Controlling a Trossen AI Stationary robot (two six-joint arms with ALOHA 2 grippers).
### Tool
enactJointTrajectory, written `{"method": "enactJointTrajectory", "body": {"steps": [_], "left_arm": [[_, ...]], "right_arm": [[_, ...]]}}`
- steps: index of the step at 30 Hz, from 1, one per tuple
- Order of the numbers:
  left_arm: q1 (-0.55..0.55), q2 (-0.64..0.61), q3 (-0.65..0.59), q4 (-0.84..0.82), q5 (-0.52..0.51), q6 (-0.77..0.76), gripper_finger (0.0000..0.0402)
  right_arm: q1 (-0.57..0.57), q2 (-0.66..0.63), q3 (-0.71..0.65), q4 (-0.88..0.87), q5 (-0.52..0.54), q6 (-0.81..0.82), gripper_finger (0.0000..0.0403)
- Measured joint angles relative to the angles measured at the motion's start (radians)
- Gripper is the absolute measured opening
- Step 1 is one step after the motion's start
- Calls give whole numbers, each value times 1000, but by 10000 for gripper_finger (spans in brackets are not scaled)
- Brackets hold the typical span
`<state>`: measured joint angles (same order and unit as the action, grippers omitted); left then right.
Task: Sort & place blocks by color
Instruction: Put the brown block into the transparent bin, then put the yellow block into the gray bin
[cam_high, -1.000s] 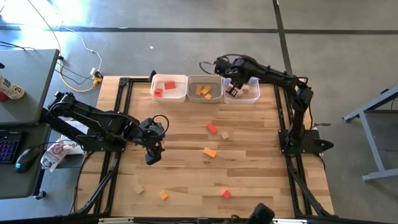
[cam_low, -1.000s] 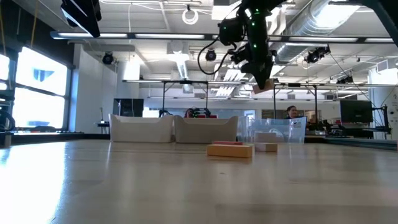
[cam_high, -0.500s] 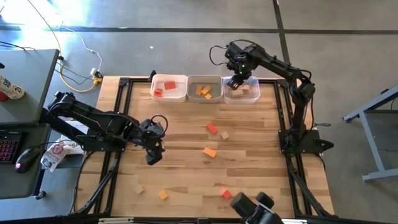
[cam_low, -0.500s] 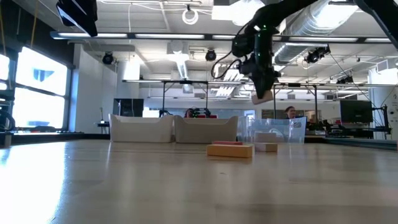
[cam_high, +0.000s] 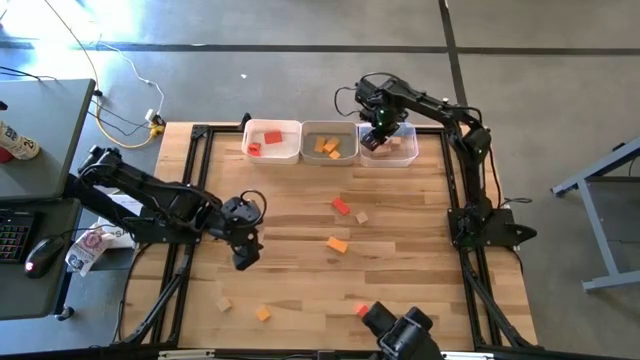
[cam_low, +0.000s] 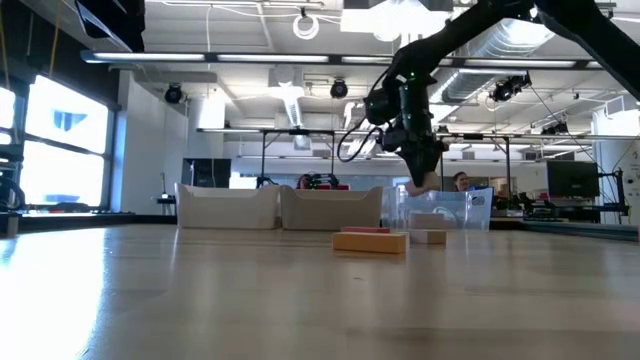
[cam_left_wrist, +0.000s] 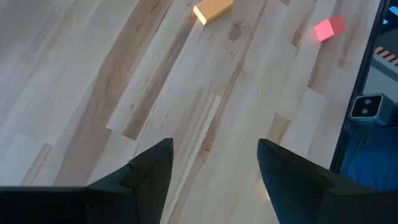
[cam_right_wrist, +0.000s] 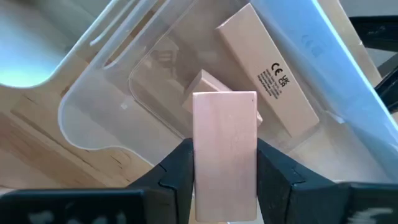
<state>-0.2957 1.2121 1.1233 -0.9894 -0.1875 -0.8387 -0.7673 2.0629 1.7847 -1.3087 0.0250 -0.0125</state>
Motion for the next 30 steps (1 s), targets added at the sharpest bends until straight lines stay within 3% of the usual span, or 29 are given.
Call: {"method": "enactJointTrajectory", "body": {"steps": [6, 13, 30], "left_arm": [[-37, 1, 0, 0, -4, -60, 219], [-89, 28, 0, 1, -6, -187, 219], [-194, 140, 0, 22, -6, -363, 219]], "right_arm": [[-1, 1, 0, 0, 4, 35, 167], [8, -4, 0, -21, 121, 53, 218], [98, -154, 0, -33, 124, 111, 224]]}}
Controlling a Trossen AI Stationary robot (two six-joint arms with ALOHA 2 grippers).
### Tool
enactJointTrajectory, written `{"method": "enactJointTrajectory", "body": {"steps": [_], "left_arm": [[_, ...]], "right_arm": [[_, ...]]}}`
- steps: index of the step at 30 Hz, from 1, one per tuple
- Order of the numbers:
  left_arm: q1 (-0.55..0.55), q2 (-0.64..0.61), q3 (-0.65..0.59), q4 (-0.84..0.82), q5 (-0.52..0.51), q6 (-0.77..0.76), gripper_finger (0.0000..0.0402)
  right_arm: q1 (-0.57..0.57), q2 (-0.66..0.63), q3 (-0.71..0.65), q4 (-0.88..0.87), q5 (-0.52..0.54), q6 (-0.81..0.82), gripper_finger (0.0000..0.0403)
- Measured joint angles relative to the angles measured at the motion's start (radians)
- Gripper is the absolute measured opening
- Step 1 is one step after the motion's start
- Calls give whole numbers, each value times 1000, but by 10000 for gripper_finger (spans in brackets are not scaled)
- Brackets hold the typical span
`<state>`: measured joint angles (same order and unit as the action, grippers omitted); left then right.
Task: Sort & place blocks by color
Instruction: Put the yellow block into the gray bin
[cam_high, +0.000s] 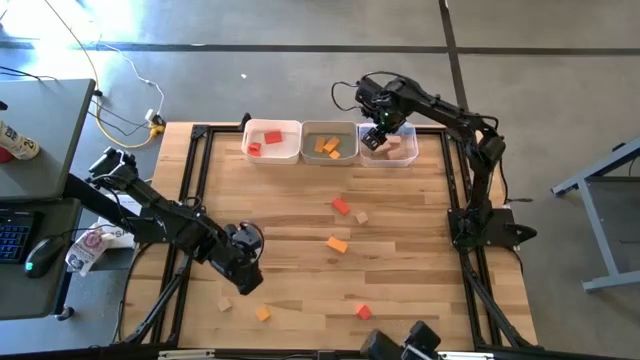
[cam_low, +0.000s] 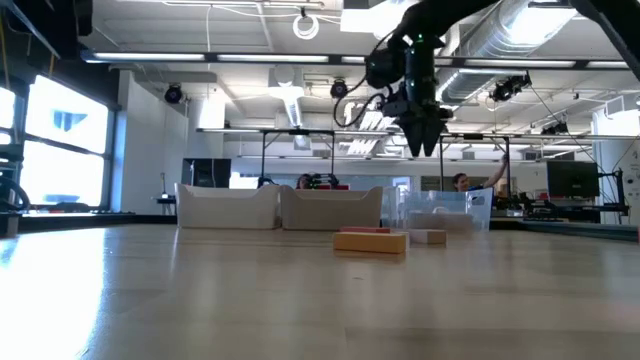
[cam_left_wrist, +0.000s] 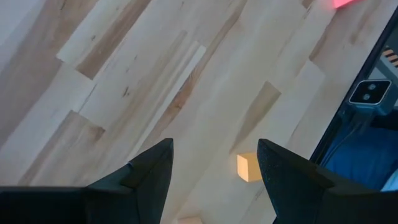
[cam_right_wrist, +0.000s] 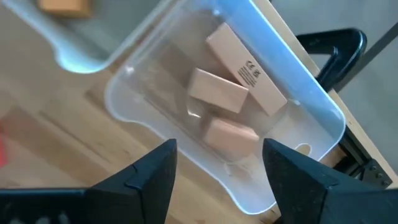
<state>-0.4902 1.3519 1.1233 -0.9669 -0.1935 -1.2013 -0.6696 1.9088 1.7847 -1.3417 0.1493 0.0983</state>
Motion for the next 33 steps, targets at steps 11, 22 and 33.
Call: {"method": "enactJointTrajectory", "body": {"steps": [11, 22, 33], "left_arm": [[-71, 78, 0, 66, -35, -79, 219], [-125, 175, 0, 168, -46, -113, 219], [-191, 232, -1, 200, -88, -211, 219]], "right_arm": [[119, -35, 0, 7, 3, 45, 224], [198, -35, 0, 23, 6, 85, 224], [235, -35, 0, 31, 89, 112, 224]]}}
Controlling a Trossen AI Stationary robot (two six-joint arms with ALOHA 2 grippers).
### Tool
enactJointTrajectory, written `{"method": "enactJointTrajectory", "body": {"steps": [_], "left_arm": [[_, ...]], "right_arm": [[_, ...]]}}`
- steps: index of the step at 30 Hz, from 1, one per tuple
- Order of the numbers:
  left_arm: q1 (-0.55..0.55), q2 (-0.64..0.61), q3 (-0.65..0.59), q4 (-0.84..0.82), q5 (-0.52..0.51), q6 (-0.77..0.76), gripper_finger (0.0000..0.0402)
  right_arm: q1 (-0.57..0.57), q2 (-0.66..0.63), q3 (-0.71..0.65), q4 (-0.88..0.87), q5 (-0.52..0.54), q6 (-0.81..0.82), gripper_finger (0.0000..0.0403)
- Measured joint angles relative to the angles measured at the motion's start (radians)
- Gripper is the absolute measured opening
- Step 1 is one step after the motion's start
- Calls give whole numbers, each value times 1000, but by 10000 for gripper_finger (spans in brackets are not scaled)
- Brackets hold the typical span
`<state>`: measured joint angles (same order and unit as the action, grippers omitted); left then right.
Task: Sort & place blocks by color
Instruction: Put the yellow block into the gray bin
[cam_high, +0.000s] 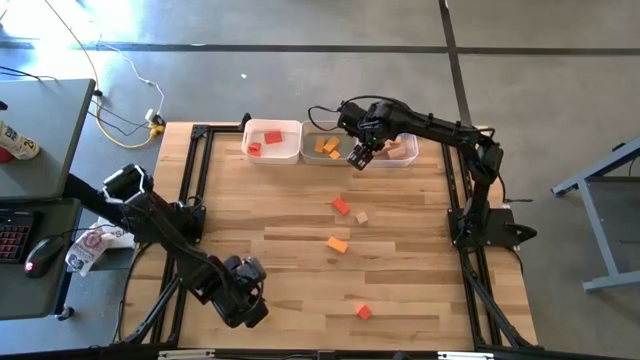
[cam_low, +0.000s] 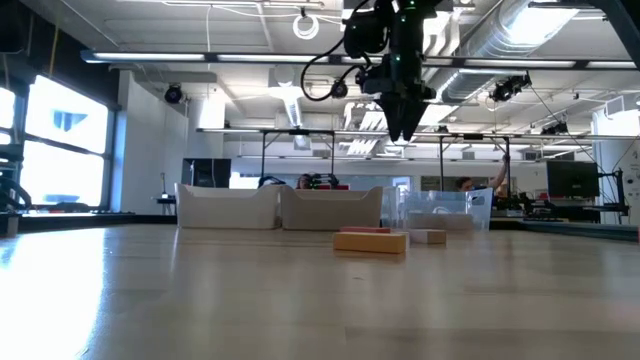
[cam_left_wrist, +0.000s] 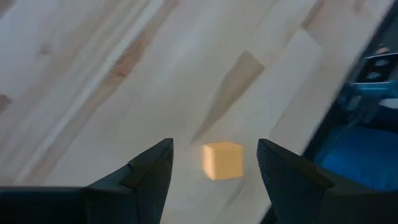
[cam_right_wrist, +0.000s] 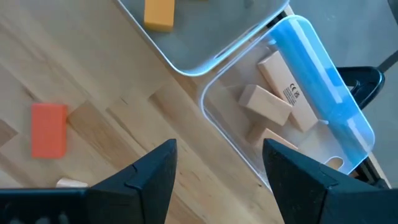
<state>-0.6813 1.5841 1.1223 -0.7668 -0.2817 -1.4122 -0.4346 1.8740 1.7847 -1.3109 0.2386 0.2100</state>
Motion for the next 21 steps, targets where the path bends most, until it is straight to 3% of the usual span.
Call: {"method": "enactJointTrajectory", "body": {"steps": [21], "left_arm": [[-46, 142, 1, 106, -11, -44, 219]], "right_arm": [[1, 1, 0, 4, -5, 47, 224]]}}
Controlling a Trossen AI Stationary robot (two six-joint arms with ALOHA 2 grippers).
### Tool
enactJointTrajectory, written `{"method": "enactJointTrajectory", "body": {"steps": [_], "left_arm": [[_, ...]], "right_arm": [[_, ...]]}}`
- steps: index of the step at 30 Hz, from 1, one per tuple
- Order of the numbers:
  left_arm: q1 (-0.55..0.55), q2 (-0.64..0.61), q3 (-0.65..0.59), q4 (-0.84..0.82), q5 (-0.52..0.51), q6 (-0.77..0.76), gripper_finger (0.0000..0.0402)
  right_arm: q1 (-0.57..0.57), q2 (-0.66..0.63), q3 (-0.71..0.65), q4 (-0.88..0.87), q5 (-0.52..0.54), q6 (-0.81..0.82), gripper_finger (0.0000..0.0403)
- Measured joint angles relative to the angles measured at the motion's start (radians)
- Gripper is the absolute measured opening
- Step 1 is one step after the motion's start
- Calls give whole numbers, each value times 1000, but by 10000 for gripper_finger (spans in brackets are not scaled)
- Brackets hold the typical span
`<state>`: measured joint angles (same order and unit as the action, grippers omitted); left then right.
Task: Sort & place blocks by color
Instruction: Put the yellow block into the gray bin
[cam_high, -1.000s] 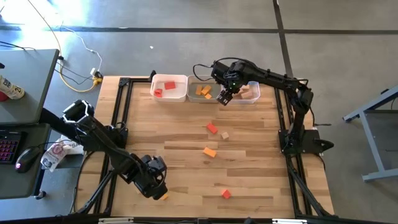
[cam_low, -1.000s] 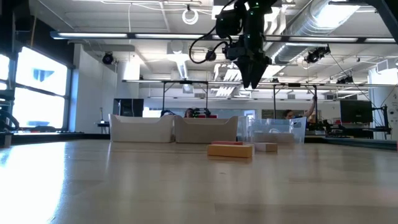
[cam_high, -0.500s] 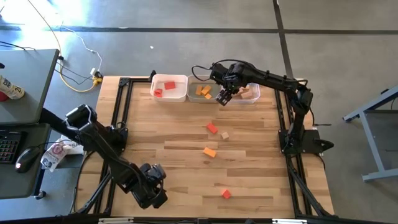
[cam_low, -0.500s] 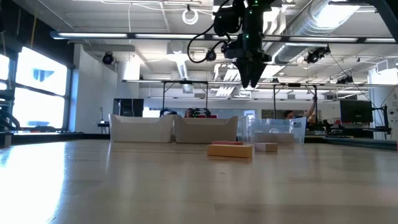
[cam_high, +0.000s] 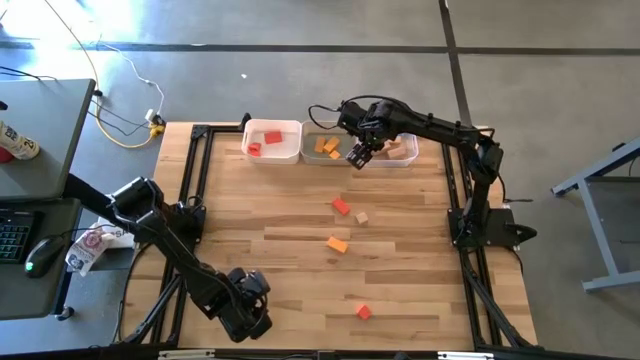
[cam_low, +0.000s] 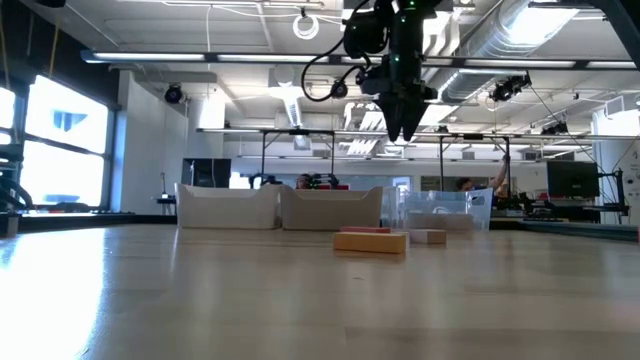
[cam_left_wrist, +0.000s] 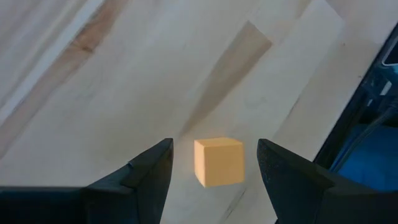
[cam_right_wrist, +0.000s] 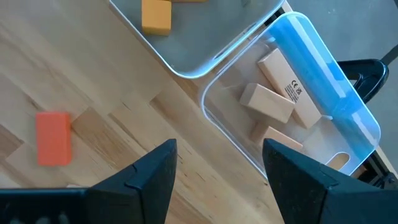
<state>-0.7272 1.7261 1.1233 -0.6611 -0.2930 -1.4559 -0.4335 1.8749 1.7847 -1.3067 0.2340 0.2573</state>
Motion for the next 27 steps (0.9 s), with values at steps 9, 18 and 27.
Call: {"method": "enactJointTrajectory", "body": {"steps": [9, 18, 27], "left_arm": [[-10, 4, 0, 22, -10, -8, 219], [-19, 67, 0, 63, 17, -34, 219], [-34, 90, 0, 91, 20, -61, 219]], "right_arm": [[0, 0, 0, 5, 1, -3, 224], [1, 0, 0, 10, 0, 4, 224], [2, 0, 0, 13, 0, 4, 224]]}}
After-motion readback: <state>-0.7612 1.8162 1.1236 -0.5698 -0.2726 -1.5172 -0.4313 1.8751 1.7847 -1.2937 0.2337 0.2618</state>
